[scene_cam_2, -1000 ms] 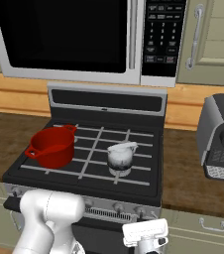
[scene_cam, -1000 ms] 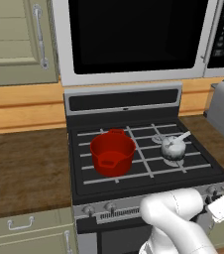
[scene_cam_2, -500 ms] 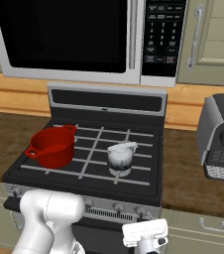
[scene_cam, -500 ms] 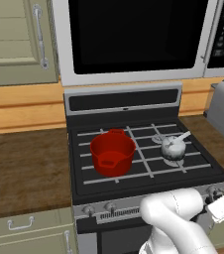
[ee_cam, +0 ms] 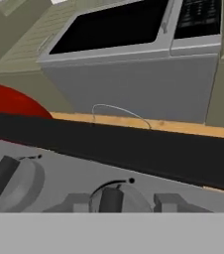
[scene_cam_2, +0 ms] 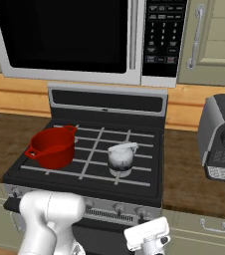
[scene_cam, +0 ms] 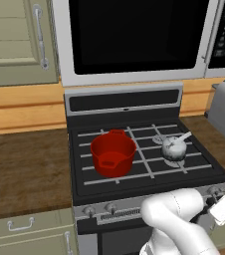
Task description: Pick the kettle from the counter and place it on a stove burner. Then turn the burner on.
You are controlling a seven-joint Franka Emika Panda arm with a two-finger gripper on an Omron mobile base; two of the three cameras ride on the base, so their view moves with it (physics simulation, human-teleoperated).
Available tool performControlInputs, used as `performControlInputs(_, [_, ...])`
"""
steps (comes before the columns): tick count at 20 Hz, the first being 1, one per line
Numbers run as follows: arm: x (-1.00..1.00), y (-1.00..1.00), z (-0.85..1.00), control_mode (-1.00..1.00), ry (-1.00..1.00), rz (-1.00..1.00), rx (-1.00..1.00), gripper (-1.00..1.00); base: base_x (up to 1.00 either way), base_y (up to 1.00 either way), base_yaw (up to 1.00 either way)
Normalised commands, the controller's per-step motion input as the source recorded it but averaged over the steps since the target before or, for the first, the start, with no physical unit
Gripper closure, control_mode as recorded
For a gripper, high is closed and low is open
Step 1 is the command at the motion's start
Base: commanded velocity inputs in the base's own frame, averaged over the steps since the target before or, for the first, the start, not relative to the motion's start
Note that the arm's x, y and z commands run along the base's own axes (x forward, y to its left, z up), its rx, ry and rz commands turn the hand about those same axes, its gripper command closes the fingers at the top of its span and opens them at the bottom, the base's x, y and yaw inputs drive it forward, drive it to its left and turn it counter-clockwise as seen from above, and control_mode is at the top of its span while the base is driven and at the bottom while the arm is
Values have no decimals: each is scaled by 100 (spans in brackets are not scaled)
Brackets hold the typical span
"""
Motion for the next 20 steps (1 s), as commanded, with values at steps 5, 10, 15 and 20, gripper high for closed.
performControlInputs(5, [0, 0, 0, -100, -17, 31, -38, 100, 0, 0, 0])
performControlInputs(10, [0, 3, 0, -100, -15, 29, -37, 100, 0, 0, 0])
performControlInputs(15, [0, 11, 0, -100, -9, 21, -30, -100, 0, 0, 0])
performControlInputs(20, [0, 0, 0, -100, 0, 0, -1, -100, 0, 0, 0])
